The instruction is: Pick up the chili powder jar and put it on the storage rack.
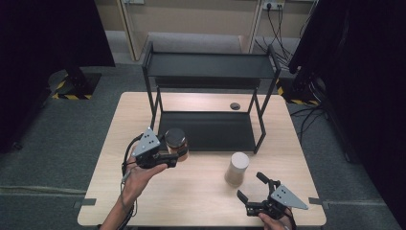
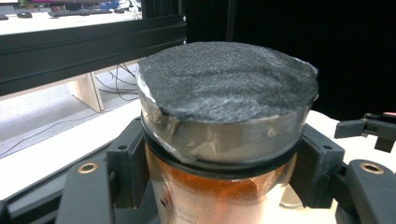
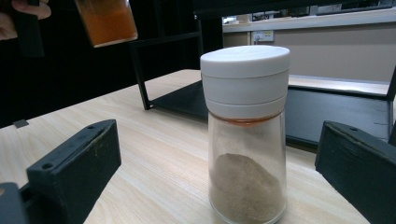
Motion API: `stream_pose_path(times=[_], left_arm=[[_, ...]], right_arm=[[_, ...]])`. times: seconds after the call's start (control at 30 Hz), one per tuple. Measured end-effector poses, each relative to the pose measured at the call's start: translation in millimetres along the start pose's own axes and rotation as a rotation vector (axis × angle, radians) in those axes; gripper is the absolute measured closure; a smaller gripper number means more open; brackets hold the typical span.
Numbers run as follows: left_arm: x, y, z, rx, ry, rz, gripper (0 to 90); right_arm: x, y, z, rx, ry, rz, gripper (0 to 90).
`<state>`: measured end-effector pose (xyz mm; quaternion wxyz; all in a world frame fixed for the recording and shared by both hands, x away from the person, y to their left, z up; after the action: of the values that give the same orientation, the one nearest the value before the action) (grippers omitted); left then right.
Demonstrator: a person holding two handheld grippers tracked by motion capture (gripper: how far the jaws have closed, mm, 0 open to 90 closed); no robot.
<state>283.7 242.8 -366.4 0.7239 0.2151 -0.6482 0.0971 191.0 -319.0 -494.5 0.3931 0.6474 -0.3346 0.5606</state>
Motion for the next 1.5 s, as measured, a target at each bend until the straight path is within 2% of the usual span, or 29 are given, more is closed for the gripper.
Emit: stream_pose_path(times=[0.3,0.87,0.97,1.5], left_arm=[[14.1,-0.5,-5.5,-0.008,0.008,0.0,32.3],[58.9,-3.5,-15.0,-0.01,0.0,-0.004,32.3],[66.9,-3.2,-18.2,-0.016,0.011,-0.01,32.3],[113.8,-2.7,-26.8,0.01,-0.001,-0.035,32.3]], right_arm=[[-0.1,-0.5,0.2,0.002,-0.003,-0.001,0.5],[0.1,0.1,0.8,0.001,-0.006,-0.001,0.5],[0.3,0.6,1.3,0.0,-0.006,0.003,0.5],[0.1,0.0,1.1,0.003,-0.007,0.001,0.5]])
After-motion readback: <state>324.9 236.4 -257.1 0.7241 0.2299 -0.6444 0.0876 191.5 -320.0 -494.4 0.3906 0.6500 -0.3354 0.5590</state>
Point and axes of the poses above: each handheld gripper's, and its own axes: y roughly backward along the jaws, x roughly out of its top, z roughly to its right, the point moved 2 cm from there along -y, roughly forward along the jaws, and after that the axes turned 15 degrees about -x, right-handed, at the moved point
